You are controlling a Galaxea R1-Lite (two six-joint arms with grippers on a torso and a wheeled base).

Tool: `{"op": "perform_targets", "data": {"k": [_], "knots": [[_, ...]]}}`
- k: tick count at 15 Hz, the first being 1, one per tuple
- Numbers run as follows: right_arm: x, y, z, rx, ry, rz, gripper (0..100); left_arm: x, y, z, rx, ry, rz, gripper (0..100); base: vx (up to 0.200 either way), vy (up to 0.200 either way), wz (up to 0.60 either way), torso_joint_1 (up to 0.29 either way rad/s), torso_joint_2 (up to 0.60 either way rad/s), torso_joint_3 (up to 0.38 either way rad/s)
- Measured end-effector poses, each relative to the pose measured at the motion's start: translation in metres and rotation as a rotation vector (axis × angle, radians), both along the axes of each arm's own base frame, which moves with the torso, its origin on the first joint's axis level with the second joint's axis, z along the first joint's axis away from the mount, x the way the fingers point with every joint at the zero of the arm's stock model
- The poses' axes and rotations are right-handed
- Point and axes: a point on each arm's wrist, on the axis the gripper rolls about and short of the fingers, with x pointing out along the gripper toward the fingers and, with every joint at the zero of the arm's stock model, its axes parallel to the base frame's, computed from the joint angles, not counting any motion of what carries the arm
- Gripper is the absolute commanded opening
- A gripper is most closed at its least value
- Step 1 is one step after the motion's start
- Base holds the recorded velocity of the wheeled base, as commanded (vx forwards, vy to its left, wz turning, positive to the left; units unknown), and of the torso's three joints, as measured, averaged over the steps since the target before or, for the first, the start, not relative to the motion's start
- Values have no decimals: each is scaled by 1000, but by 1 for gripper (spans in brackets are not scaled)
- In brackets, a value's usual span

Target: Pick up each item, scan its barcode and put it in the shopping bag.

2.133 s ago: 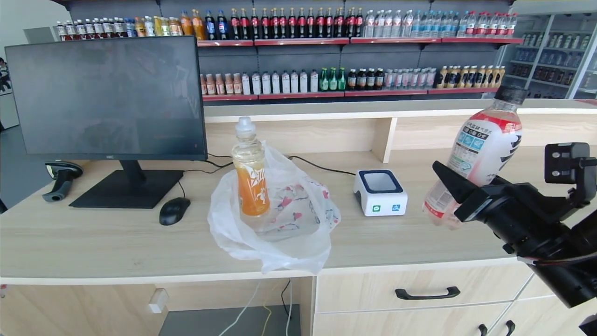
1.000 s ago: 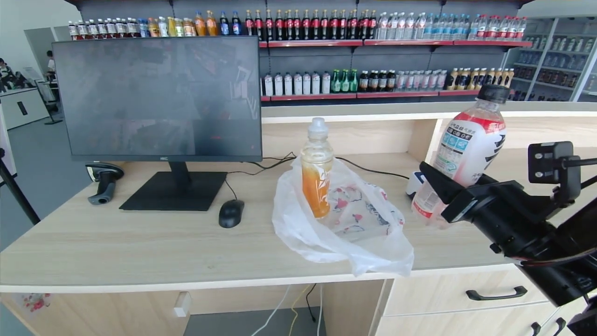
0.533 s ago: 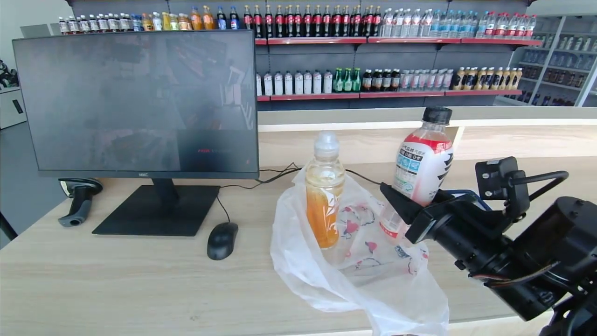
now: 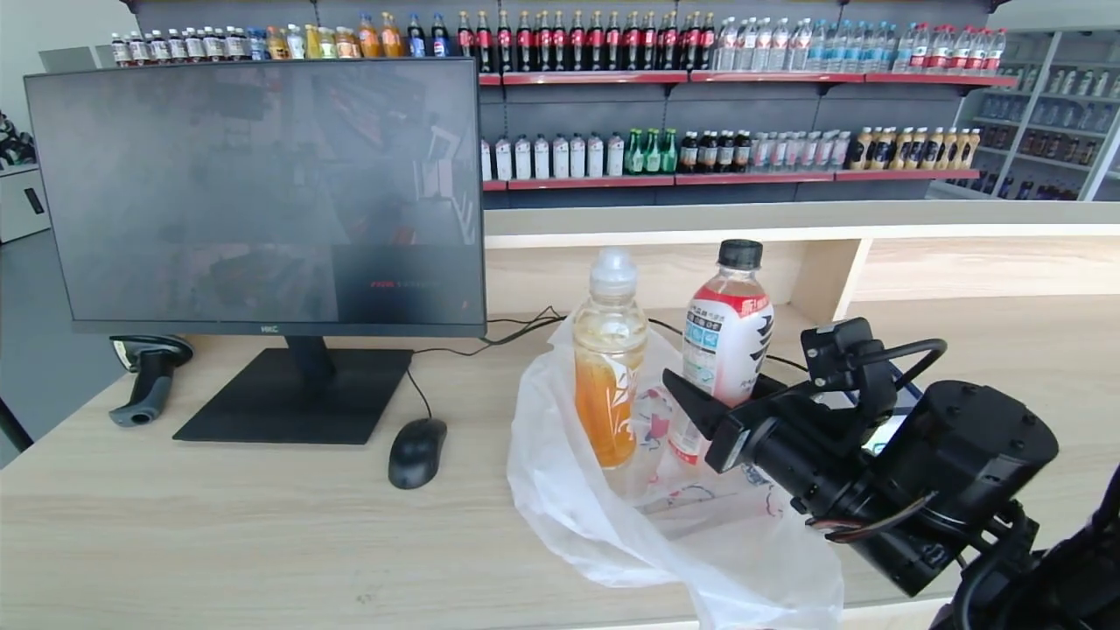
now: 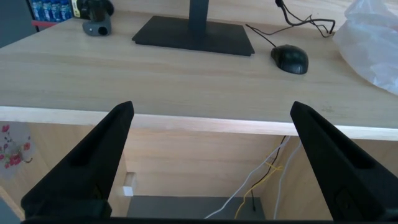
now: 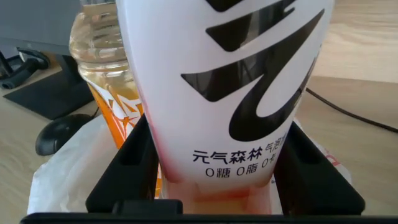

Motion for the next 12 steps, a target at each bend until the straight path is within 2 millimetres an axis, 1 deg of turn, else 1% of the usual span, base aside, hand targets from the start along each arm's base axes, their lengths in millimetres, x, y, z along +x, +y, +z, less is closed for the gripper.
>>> {"op": "perform_targets", "data": {"k": [2, 6, 12], "knots": [[3, 5, -5, -7, 8, 8, 0, 0, 0, 0, 0, 0, 0, 100, 0, 0, 0, 0, 0, 0], [9, 9, -14, -24, 30, 7, 0, 0, 0, 0, -2, 0, 1, 100, 0, 0, 0, 0, 0, 0], [17, 7, -25, -44, 59, -14, 0, 0, 0, 0, -3, 0, 1, 100, 0, 0, 0, 0, 0, 0]]}}
